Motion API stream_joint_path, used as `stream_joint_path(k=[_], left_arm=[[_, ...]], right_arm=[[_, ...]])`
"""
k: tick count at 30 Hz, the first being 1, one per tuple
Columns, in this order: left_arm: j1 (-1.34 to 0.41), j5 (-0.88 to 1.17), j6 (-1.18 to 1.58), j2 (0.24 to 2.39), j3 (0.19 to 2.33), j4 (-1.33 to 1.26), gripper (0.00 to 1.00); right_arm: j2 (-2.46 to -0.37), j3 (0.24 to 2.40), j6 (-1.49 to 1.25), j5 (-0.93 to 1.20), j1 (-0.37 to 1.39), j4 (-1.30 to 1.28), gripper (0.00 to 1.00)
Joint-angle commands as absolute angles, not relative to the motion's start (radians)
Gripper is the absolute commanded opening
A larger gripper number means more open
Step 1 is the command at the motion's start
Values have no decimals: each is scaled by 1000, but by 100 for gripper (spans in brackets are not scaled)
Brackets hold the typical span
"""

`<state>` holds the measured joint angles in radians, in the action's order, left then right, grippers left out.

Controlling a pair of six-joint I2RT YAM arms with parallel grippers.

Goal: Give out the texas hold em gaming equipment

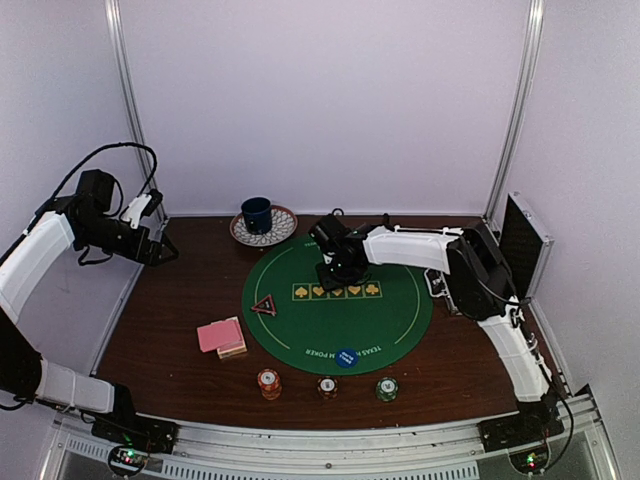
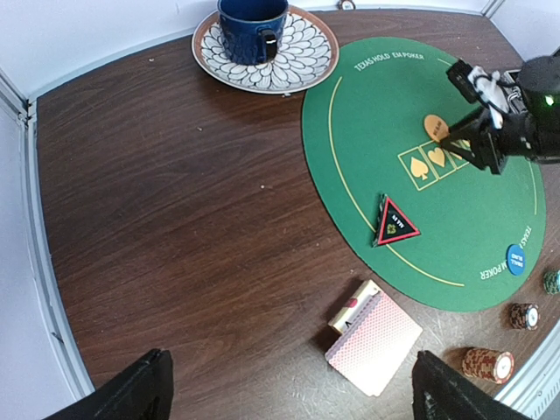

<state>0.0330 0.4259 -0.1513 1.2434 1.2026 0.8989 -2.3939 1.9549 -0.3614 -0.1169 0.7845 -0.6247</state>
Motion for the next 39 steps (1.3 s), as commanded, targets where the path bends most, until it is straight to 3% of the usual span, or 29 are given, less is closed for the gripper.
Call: stream_joint_path(k=[1,10,19,23,29,39], left_arm=[[40,440,-163,1244,1221,893,98],[40,450,-164,1258,1224,893,98],[39,445,-164,1256,1221,893,98],[40,441,-163,1248,1221,894,98],[39,443,-159,1235,1225,902,98],[39,455,-172,1232,1206,912,98]], right_arm=[[-2485,2099,-354,-103,738,-711,36],[-2629,2375,-352,-42,674,-784,35],[-2646,2464,-278,36,667,-757,38],[-2603,2459,-259,54,671,-769,46],[-2436,2279,-234,5,705,-736,57],[-2045,1717,-239,-61,886,-627,69]])
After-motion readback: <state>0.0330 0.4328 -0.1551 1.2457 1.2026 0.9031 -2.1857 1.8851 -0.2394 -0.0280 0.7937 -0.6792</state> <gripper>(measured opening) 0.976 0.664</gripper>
